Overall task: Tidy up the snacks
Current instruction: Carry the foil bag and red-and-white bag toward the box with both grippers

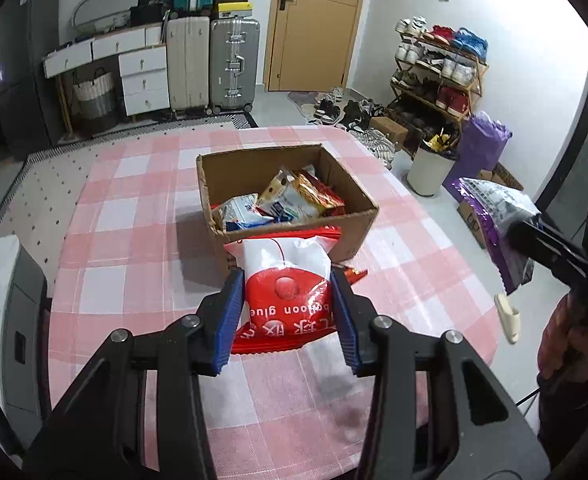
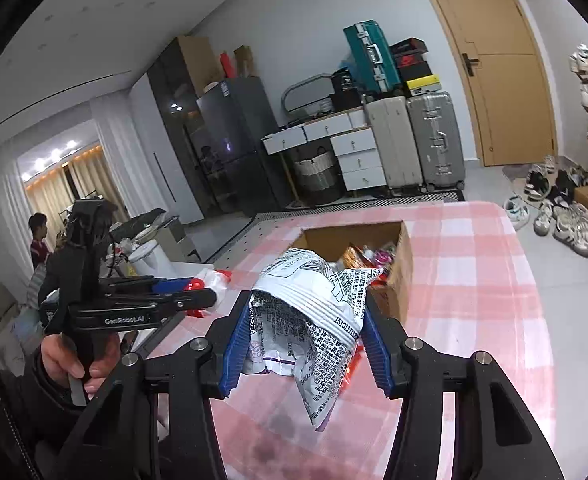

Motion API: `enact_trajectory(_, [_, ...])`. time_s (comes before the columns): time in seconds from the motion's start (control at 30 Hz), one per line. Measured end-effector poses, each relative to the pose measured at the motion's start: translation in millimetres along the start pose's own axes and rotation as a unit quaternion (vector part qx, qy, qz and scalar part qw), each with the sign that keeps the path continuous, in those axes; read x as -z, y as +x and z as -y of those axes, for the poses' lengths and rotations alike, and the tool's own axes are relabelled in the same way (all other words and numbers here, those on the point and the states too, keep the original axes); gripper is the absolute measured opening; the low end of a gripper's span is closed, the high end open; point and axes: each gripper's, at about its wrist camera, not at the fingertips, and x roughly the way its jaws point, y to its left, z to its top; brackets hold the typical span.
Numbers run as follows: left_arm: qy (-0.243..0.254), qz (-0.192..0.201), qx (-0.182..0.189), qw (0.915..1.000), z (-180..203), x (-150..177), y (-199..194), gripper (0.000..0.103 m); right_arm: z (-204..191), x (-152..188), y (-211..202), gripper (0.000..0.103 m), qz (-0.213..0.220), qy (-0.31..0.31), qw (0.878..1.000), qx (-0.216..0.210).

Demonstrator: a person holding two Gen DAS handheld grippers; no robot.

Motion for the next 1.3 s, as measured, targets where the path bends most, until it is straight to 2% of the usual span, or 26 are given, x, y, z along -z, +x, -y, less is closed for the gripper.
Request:
enact_trajectory(0.17, [-0.007,0.005,-0.011,0.9999,-15.3,-23.8,-2.2,0.040,-4.9,-26.5,12.5,0.052,0.007,-0.015,1.000,-0.010])
enact_trajectory(0.3, [-0.022,0.003,-0.020,0.9996,-26.5,-46.2,5.4,0.040,-0.9,-50.8,30.2,0.052,-0.008,-0.028,0.999,-0.016])
enact_trajectory(0.43, [-0.023,0.002,-0.014,0.9996,-29.7,-69.6,18.7,0.039,5.8,-76.9,44.5,0.052,-0.012,-0.034,0.999,-0.019])
enact_trajectory(0.5, [-0.019,0.001,-0.012,0.9997,-28.5,-81.2,29.2,0.022,10.9,-86.3,55.8,0.052,-0.017,-0.035,0.999,-0.020])
enact_trajectory(0.6, [-0.024,-0.011,0.007,0.9996,-28.8,-92.4,48.2,0.022,18.6,-92.5,74.5,0.052,-0.026,-0.031,0.999,-0.024])
enact_trajectory(0.67, [-0.023,-0.008,-0.004,0.9997,-30.9,-92.9,51.9,0.022,23.0,-91.1,84.4,0.052,-0.028,-0.022,0.999,-0.030])
enact_trajectory(0.77, [-0.032,-0.015,-0.001,0.9994,-43.1,-82.0,57.3,0.023,29.8,-85.1,99.3,0.052,-0.032,-0.018,0.998,-0.041])
enact_trajectory(0.83, [-0.043,-0.026,-0.019,0.9986,-55.0,-68.2,60.3,0.031,33.6,-77.1,110.3,0.052,-0.036,-0.012,0.998,-0.050])
enact_trajectory(0.9, [-0.049,-0.040,-0.037,0.9973,-67.2,-51.5,65.8,0.052,38.6,-69.1,121.9,0.052,-0.041,-0.004,0.998,-0.055])
enact_trajectory(0.97, [-0.052,-0.048,-0.057,0.9959,-77.7,-33.4,71.9,0.054,43.3,-60.2,132.1,0.052,-0.048,0.008,0.997,-0.060])
enact_trajectory(1.03, [-0.052,-0.074,-0.070,0.9935,-88.1,-13.4,85.2,0.054,46.6,-52.2,138.9,0.052,-0.053,0.015,0.996,-0.064])
enact_trajectory(1.17, [-0.070,-0.122,-0.071,0.9875,-104.1,19.7,110.9,0.055,51.1,-43.3,141.7,0.052,-0.053,0.022,0.996,-0.065])
enact_trajectory(1.3, [-0.075,-0.149,-0.080,0.9827,-102.5,42.0,129.0,0.060,57.7,-40.1,137.5,0.052,-0.048,0.029,0.996,-0.064])
